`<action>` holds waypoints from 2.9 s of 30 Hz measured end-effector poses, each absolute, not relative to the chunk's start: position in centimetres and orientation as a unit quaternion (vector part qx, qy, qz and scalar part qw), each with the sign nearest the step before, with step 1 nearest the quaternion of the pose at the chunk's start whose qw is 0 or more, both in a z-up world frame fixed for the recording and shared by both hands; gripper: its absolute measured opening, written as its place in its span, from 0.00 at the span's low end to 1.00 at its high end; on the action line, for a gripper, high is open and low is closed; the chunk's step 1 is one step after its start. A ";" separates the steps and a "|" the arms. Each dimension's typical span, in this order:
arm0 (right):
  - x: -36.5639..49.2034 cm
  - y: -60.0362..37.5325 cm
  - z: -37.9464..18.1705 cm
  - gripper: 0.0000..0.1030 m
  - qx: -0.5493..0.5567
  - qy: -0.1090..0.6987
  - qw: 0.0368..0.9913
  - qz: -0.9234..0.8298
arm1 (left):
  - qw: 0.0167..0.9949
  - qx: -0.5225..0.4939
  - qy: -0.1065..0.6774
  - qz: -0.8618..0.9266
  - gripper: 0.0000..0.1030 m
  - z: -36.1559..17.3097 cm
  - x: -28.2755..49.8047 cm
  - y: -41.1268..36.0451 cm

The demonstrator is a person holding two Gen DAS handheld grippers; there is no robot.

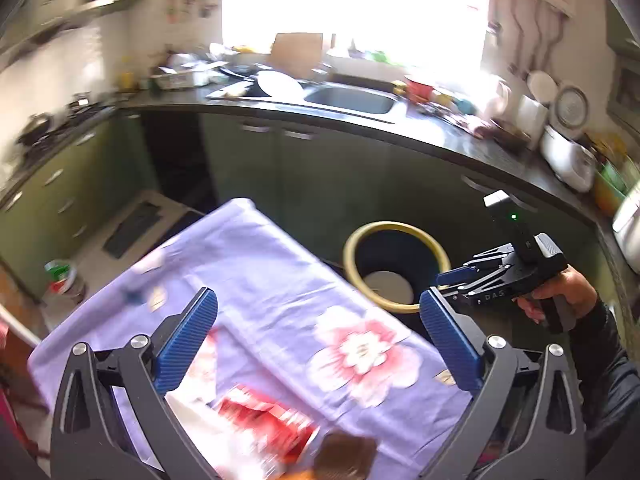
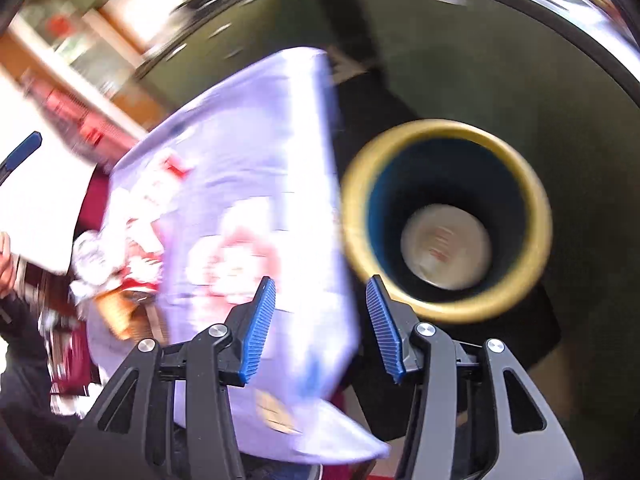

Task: Collect trash
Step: 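Grasp the red-and-white milk carton with the right gripper, then carry the milk carton over the bin and open the right gripper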

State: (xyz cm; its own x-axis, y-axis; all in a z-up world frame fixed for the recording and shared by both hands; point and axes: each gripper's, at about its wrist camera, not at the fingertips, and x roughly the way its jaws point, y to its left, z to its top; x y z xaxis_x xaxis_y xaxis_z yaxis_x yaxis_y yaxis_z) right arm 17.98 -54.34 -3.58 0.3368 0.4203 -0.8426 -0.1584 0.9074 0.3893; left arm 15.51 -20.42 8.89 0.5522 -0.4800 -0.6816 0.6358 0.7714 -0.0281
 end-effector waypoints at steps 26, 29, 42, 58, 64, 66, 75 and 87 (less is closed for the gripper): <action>37.9 -26.8 -9.5 0.62 0.177 0.686 0.697 0.113 | 0.897 0.035 0.392 -0.204 0.94 2.1 11.3 -1.4; 38.5 -25.7 -9.9 0.62 0.170 0.690 0.695 0.110 | 0.899 0.046 0.391 -0.190 0.94 1.9 11.3 -1.3; 39.6 -22.6 -11.3 0.52 0.126 0.697 0.693 0.132 | 0.903 0.025 0.377 -0.205 0.94 2.6 10.8 -0.5; 36.0 -29.6 -1.6 0.51 0.062 0.593 0.787 0.158 | 0.911 -0.003 0.360 -0.201 0.94 2.8 10.1 -0.4; 31.2 -41.9 0.5 0.52 0.071 0.563 0.817 0.105 | 0.917 -0.030 0.346 -0.197 0.94 2.6 9.7 -0.4; 30.1 -46.9 -0.1 0.52 0.080 0.562 0.820 0.067 | 0.919 -0.032 0.341 -0.195 0.94 2.6 9.5 -0.7; 29.4 -62.4 -9.0 0.52 0.095 0.597 0.792 -0.082 | 0.925 -0.035 0.328 -0.187 0.94 2.4 8.9 -2.1; 30.8 -68.1 -15.1 0.52 0.120 0.626 0.762 -0.113 | 0.926 -0.015 0.334 -0.175 0.94 2.8 8.3 -2.7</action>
